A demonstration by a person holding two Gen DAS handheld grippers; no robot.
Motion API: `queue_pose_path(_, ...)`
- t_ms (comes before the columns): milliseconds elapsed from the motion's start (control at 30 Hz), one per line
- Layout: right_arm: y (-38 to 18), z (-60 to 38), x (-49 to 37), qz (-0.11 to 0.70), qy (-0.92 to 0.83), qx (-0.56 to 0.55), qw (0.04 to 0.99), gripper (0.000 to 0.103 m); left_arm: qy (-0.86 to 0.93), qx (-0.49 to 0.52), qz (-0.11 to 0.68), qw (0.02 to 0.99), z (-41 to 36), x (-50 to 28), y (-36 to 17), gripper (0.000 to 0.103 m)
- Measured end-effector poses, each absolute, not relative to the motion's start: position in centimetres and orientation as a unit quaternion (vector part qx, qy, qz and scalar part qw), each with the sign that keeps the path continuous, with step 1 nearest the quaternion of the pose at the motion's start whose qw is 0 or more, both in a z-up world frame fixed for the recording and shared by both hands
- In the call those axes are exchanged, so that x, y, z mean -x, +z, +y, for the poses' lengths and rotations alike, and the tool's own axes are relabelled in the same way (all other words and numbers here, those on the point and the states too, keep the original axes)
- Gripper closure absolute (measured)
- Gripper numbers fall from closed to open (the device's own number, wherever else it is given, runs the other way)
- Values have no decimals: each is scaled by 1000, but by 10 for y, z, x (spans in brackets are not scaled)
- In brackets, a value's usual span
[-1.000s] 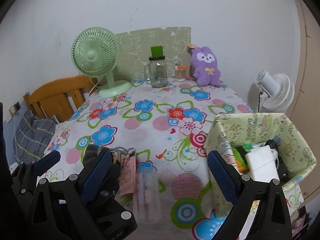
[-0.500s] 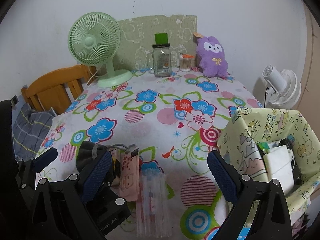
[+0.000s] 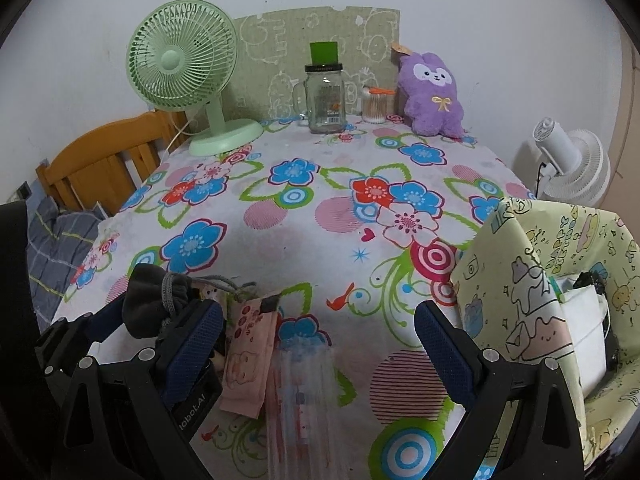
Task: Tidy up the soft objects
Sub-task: 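Lower the left gripper onto the grey knit pouch and close it, then close the right gripper on the clear plastic tube while the left holds the grey pouch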
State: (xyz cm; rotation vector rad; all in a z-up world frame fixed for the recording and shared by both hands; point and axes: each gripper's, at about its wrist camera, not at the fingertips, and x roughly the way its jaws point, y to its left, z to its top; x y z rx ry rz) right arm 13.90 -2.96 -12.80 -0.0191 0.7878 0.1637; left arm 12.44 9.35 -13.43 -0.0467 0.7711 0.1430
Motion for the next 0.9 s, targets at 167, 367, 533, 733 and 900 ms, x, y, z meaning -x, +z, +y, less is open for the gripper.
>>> queue_pose_path(167,-127,-29,-136,382,86,11,920,5,77,18,368,927,94,-118,-132,42)
queue_pose_path(367,-123,-28,-126,375,95,11,922,5,90,18,358,929,98,-105,-125,42)
queue_pose_path(533,-121,-27,-116,370,101,13,923,5,95,18,354,930,98,-92,-124,42)
queue_pose_path(733,-122,-31,-105,371,106,12,923,6,101,19,353,930,95,-77,-125,43)
queue_pose_path(900,-128,-34,-97,377,110,13,919,9,102,21,358,928,91,-65,-130,43)
